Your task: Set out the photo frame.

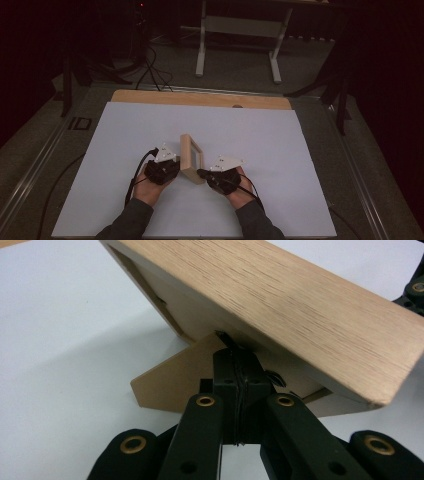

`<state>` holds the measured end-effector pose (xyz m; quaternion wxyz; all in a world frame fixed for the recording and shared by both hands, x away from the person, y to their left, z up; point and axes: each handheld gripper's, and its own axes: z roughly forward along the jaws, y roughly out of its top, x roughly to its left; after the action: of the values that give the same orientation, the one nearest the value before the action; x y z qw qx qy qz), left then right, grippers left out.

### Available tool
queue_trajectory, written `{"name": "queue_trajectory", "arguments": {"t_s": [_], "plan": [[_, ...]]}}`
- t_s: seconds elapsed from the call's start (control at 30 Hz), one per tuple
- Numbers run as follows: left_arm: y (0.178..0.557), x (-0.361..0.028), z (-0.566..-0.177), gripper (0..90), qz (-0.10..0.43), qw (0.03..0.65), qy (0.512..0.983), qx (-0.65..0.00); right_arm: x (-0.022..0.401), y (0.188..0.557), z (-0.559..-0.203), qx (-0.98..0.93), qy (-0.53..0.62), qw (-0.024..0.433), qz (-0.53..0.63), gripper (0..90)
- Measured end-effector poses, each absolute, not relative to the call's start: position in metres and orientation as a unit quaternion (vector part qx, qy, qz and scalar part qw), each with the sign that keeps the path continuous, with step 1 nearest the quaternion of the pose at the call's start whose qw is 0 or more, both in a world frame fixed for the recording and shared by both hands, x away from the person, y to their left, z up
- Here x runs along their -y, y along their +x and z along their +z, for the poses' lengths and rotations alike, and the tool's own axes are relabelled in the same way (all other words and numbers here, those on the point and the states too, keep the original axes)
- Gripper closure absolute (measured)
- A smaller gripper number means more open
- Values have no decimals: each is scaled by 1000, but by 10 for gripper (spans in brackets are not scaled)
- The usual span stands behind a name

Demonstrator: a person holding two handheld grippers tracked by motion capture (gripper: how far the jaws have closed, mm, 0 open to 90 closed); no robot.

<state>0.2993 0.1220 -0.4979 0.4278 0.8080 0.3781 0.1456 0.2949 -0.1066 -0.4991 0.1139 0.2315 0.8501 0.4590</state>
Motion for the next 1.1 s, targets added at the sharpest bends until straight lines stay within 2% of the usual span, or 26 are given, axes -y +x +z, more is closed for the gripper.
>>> {"name": "queue_trajectory", "arguments": {"t_s": [0.3,0.67,1.1], "plan": [[301,-125,-499,859,151,428,806,-380,103,294,-502,-854,226,114,455,894],[301,-129,-499,786,156,426,804,-384,104,295,-502,-855,230,119,450,815],[299,-142,-489,590,163,435,785,-411,108,297,-501,-850,238,120,454,645]]}}
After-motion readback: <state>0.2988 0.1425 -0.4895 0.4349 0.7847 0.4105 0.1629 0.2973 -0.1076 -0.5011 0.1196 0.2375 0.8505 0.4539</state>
